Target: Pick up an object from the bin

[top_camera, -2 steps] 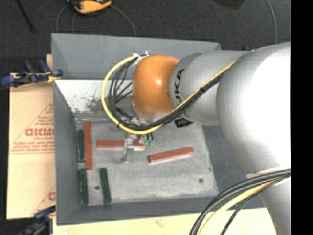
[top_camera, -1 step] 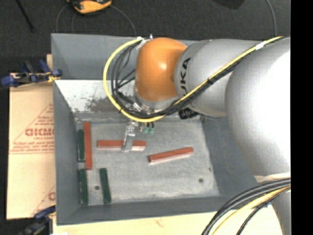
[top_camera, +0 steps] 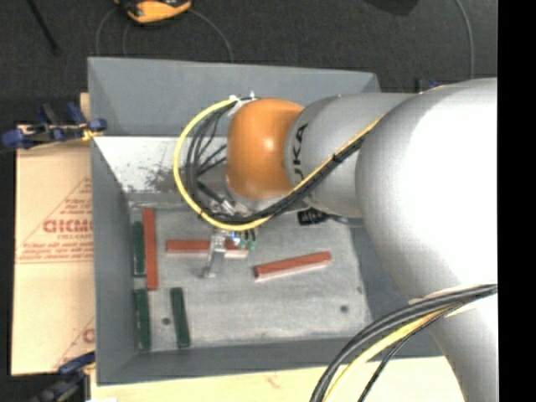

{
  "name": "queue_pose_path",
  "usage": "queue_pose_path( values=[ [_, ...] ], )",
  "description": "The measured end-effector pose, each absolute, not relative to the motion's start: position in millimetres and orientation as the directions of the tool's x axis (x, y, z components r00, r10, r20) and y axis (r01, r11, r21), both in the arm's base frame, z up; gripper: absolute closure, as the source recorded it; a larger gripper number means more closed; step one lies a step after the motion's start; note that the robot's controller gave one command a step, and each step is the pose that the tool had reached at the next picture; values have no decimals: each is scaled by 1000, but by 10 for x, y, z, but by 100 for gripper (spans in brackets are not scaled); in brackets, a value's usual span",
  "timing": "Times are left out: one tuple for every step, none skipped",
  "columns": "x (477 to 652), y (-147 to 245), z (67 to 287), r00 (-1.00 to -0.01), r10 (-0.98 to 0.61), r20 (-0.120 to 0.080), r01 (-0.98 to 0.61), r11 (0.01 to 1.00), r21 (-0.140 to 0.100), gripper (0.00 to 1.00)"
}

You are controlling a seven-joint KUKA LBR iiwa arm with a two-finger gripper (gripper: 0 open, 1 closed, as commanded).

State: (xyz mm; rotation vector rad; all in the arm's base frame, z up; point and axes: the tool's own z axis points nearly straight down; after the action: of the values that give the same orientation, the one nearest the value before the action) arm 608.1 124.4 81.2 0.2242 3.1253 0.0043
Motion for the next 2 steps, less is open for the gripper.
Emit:
queue_pose_path(
  values=[
    [6119, 1253, 581, -990, 143, -15, 143, 990, 7, 100],
    [6115, 1253, 594, -990, 142, -14, 142, 990, 7, 100]
  ],
)
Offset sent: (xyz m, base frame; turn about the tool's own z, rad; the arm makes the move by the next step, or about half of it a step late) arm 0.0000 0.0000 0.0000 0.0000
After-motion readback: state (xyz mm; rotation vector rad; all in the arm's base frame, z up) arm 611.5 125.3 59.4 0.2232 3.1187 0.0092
